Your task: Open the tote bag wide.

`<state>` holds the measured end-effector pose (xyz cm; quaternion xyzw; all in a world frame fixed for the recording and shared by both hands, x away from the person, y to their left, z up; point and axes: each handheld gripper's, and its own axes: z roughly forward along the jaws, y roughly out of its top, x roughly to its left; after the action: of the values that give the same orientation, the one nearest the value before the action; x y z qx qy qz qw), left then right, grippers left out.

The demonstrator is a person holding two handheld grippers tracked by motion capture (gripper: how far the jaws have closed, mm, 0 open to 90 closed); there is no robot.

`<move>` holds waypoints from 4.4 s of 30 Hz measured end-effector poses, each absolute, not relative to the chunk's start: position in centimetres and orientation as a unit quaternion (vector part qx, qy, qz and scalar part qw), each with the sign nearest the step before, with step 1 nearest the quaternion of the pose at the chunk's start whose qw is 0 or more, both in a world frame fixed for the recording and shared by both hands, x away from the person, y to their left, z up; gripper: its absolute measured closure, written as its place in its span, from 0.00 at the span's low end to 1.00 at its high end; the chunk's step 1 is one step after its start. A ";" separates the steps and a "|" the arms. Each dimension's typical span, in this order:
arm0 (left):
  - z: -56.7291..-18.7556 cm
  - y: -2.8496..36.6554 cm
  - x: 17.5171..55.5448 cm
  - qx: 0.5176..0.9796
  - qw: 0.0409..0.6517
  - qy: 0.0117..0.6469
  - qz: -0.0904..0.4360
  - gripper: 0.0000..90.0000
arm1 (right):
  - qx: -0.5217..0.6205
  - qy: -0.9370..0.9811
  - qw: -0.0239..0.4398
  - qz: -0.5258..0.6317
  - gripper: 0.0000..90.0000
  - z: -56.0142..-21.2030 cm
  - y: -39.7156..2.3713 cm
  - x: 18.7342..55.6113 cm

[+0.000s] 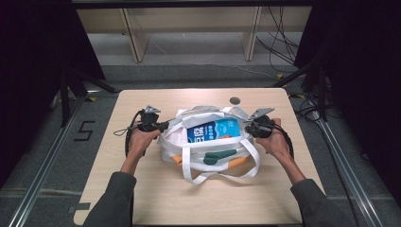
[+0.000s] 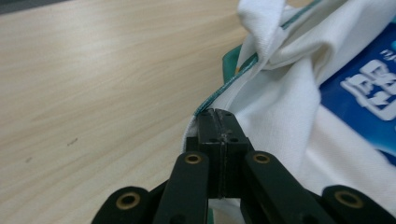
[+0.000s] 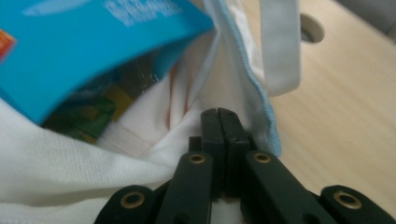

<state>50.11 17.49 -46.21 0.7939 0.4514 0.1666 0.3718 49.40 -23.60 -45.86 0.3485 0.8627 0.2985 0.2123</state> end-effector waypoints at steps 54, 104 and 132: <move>-42.8 17.0 38.7 0.760 0.489 0.405 0.139 0.86 | 0.318 0.822 0.174 0.440 0.99 -40.4 -25.9 41.9; -42.5 16.2 35.8 0.773 0.497 0.378 0.115 0.34 | 0.376 0.790 0.198 0.442 0.45 -40.8 -28.6 39.7; -45.1 16.7 32.4 0.773 0.497 0.380 0.103 0.24 | 0.377 0.796 0.195 0.431 0.30 -42.7 -29.2 35.7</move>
<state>32.43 16.68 -45.11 0.7733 0.3795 0.1033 0.4973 35.72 -29.21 -42.67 0.3767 0.7964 0.4313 0.1945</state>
